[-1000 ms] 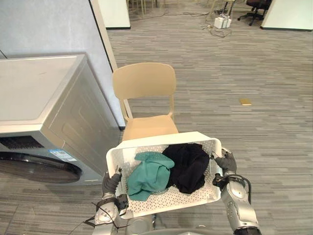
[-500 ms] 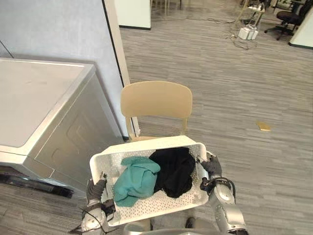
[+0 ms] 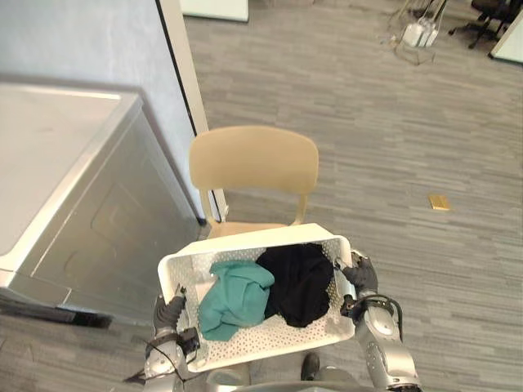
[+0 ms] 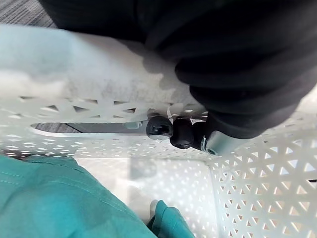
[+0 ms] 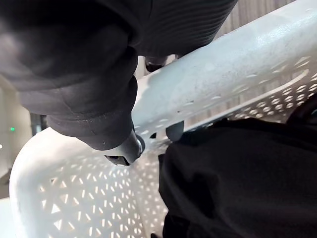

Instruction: Pick up the laundry basket with both hands and put the clothes into the washing machine.

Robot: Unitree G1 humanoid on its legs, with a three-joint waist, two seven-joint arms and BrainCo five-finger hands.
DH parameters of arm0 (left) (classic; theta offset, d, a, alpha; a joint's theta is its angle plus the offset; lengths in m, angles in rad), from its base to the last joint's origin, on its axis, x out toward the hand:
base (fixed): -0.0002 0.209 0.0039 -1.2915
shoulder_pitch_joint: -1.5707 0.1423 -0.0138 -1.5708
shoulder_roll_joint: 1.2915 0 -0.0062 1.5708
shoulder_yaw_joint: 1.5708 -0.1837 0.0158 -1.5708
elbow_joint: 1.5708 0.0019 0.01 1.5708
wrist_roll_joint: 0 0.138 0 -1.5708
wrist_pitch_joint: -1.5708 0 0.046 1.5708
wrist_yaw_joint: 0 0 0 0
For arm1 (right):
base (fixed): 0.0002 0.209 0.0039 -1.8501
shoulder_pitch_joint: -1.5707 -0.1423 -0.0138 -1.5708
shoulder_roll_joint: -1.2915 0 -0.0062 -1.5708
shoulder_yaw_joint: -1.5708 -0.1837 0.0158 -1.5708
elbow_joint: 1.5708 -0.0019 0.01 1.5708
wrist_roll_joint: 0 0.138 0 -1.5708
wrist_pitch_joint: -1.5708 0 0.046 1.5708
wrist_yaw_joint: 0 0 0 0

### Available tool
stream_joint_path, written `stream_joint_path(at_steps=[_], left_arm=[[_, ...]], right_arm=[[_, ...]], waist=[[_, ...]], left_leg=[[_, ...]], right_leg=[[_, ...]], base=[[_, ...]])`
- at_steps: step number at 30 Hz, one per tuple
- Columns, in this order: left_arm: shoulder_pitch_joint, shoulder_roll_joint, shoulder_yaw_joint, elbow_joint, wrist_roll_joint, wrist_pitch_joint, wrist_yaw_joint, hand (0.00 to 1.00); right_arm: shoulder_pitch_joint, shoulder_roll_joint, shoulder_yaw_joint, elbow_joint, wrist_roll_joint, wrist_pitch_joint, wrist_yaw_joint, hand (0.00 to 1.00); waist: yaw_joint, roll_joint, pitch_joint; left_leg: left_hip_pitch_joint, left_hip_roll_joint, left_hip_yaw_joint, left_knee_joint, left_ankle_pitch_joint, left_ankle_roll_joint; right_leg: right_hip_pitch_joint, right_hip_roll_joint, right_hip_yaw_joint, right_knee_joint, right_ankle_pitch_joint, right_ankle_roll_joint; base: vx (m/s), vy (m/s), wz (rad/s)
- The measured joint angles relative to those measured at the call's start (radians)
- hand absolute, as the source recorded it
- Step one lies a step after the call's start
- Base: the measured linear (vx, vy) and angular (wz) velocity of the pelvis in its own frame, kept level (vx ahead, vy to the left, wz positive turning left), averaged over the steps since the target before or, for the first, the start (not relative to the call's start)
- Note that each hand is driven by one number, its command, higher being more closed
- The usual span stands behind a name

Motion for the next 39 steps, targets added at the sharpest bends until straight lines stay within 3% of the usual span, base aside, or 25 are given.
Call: stream_joint_path(at_steps=[6,11,14,19,23,31,32,33,39], left_arm=[[-0.276,0.091,0.0,0.095,-0.03,0.001,0.027,1.0],[-0.487,0.167,-0.008,0.212,-0.072,0.002,0.039,1.0],[-0.627,0.2,-0.008,0.225,-0.114,0.002,0.039,1.0],[-0.807,0.267,-0.009,0.242,-0.138,0.002,0.039,1.0],[-0.876,0.304,-0.009,0.282,-0.142,0.001,0.039,1.0],[-0.931,0.339,0.003,0.356,-0.16,0.0,0.001,1.0],[-0.945,0.348,0.005,0.38,-0.16,0.001,-0.014,0.0],[-0.959,0.349,0.016,0.4,-0.16,0.001,-0.026,0.0],[-1.061,0.391,0.047,0.523,-0.14,0.052,-0.027,0.0]], right_arm=[[-0.29,-0.03,-0.031,0.139,0.056,-0.006,-0.068,1.0],[-0.496,-0.096,-0.027,0.228,0.092,-0.022,-0.097,1.0],[-0.607,-0.142,-0.029,0.226,0.121,-0.048,-0.117,1.0],[-0.734,-0.177,-0.046,0.217,0.174,-0.07,-0.138,1.0],[-0.796,-0.195,-0.036,0.215,0.183,-0.082,-0.144,1.0],[-0.851,-0.219,-0.003,0.255,0.19,-0.059,-0.133,1.0],[-0.862,-0.221,0.002,0.269,0.19,-0.057,-0.126,1.0],[-0.869,-0.223,0.003,0.278,0.19,-0.051,-0.125,0.0],[-0.848,-0.254,0.035,0.305,0.209,-0.008,-0.039,0.0]], waist=[[0.008,-0.009,0.163],[0.008,-0.006,0.186],[0.025,0.001,0.204],[0.023,0.006,0.244],[0.027,0.006,0.265],[0.03,0.006,0.265],[0.031,0.006,0.265],[0.032,0.005,0.265],[0.025,0.005,0.265]], left_leg=[[-0.204,-0.002,-0.025,0.07,0.039,-0.01],[-0.329,0.013,-0.05,0.1,0.065,-0.029],[-0.399,0.037,-0.053,0.131,0.068,-0.034],[-0.476,0.057,-0.067,0.157,0.076,-0.041],[-0.508,0.072,-0.067,0.172,0.076,-0.042],[-0.511,0.086,-0.045,0.172,0.077,-0.044],[-0.509,0.088,-0.044,0.172,0.077,-0.044],[-0.508,0.09,-0.044,0.171,0.078,-0.046],[-0.493,0.106,-0.042,0.161,0.079,-0.048]], right_leg=[[-0.196,-0.012,-0.011,0.084,0.018,-0.023],[-0.307,0.001,-0.029,0.098,0.042,-0.052],[-0.359,0.025,-0.029,0.086,0.068,-0.067],[-0.413,0.044,-0.044,0.083,0.085,-0.082],[-0.436,0.055,-0.052,0.082,0.087,-0.085],[-0.444,0.063,-0.044,0.082,0.088,-0.087],[-0.444,0.065,-0.043,0.082,0.089,-0.088],[-0.443,0.067,-0.043,0.082,0.089,-0.089],[-0.425,0.076,-0.049,0.075,0.09,-0.09]], base=[[-0.2,-0.053,0.11],[-0.11,-0.074,0.04],[-0.1,-0.064,-0.12],[-0.06,-0.056,-0.02],[-0.02,-0.04,-0.01],[0.02,-0.025,-0.05],[-0.01,-0.032,-0.04],[-0.02,-0.043,-0.03],[0.0,-0.039,-0.01]])
